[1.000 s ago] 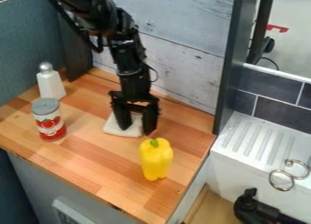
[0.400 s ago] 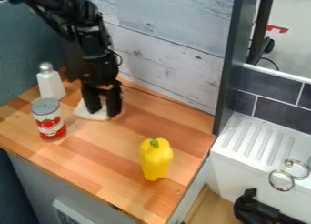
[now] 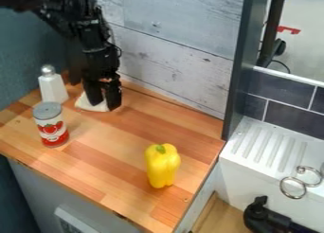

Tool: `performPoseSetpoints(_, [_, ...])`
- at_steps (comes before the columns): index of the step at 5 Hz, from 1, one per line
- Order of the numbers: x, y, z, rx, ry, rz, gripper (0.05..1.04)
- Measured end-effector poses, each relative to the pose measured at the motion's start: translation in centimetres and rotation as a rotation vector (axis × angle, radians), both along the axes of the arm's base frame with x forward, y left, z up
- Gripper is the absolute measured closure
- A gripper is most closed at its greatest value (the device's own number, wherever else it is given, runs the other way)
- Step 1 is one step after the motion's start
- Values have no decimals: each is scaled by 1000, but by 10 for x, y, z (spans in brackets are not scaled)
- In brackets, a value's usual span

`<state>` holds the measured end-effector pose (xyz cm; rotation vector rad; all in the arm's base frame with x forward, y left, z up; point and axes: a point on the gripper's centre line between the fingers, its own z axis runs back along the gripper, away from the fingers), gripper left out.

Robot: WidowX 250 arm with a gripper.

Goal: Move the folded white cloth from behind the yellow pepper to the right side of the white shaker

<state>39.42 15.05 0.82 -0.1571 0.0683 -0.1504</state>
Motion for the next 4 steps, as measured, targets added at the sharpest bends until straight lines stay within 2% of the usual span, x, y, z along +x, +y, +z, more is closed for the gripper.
performPoseSetpoints(1, [-1,2,2,19,6,-3,83])
performPoseSetpoints(3, [6,-8,18,43,-39,42,83])
performPoseSetpoints(4, [10,-19,45,72,-82,43,83])
